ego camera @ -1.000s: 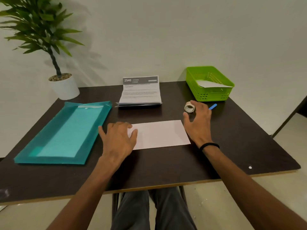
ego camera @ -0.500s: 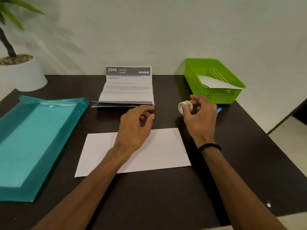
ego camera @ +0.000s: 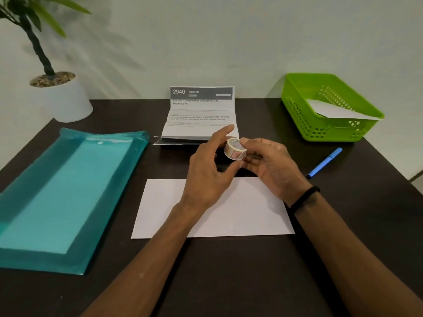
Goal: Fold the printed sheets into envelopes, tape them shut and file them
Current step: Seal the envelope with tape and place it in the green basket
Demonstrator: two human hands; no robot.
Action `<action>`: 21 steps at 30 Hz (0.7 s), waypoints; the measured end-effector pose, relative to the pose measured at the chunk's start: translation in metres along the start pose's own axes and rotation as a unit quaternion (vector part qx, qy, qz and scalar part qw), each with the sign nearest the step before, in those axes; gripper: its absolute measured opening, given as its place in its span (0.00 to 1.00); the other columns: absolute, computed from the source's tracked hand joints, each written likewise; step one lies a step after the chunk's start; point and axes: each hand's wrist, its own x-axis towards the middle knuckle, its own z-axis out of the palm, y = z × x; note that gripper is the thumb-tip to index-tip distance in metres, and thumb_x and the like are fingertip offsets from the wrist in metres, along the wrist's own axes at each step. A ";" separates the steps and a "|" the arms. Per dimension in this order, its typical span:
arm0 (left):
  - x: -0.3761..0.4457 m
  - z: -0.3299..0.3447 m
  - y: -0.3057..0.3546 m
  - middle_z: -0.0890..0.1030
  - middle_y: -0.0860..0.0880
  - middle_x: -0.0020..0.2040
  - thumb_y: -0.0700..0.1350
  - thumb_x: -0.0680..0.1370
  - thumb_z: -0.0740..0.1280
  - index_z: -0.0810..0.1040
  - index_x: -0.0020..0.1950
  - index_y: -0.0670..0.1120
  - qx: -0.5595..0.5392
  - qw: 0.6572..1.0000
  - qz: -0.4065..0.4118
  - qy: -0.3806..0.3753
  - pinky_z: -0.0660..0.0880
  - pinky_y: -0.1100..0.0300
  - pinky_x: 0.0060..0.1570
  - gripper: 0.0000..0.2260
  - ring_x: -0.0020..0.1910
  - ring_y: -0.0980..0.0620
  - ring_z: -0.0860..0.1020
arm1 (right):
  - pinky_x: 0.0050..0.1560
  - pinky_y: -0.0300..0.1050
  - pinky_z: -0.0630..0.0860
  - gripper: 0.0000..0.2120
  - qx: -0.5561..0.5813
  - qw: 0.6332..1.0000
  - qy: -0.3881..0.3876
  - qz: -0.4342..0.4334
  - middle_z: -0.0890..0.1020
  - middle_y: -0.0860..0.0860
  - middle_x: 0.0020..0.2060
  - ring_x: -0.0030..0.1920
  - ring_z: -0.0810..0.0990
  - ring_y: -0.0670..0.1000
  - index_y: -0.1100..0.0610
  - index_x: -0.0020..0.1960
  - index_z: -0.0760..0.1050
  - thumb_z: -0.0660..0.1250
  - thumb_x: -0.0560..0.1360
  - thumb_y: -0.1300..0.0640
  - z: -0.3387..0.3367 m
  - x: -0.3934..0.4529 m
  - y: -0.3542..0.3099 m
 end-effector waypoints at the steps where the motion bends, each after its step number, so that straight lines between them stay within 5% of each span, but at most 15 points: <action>1: 0.000 0.000 0.001 0.79 0.55 0.68 0.45 0.76 0.78 0.71 0.77 0.51 0.001 1.000 0.003 0.001 0.78 0.54 0.65 0.31 0.66 0.56 0.77 | 0.52 0.46 0.82 0.16 -0.001 1.000 0.004 0.000 0.88 0.59 0.51 0.48 0.87 0.52 0.69 0.61 0.79 0.72 0.80 0.58 0.002 -0.001 0.000; 10: 0.003 -0.001 0.005 0.84 0.57 0.57 0.46 0.77 0.76 0.82 0.64 0.48 -0.021 0.998 0.014 0.049 0.77 0.68 0.55 0.15 0.56 0.61 0.81 | 0.52 0.52 0.82 0.25 -0.073 0.996 0.030 -0.043 0.88 0.60 0.48 0.46 0.86 0.56 0.67 0.57 0.82 0.67 0.82 0.43 0.008 -0.003 -0.003; 15: 0.004 -0.003 0.003 0.85 0.57 0.56 0.45 0.77 0.76 0.83 0.63 0.48 -0.024 0.997 -0.001 0.067 0.79 0.67 0.53 0.15 0.55 0.60 0.82 | 0.52 0.53 0.81 0.12 -0.126 0.990 0.016 -0.068 0.88 0.60 0.46 0.45 0.83 0.54 0.59 0.55 0.86 0.74 0.79 0.51 0.003 -0.004 -0.004; 21: 0.004 -0.004 0.002 0.85 0.58 0.56 0.47 0.77 0.76 0.84 0.64 0.50 -0.010 0.997 -0.017 0.074 0.79 0.68 0.52 0.16 0.55 0.61 0.82 | 0.52 0.50 0.83 0.08 -0.151 0.986 0.019 -0.062 0.89 0.57 0.47 0.46 0.84 0.53 0.57 0.54 0.86 0.75 0.78 0.56 -0.003 -0.005 -0.004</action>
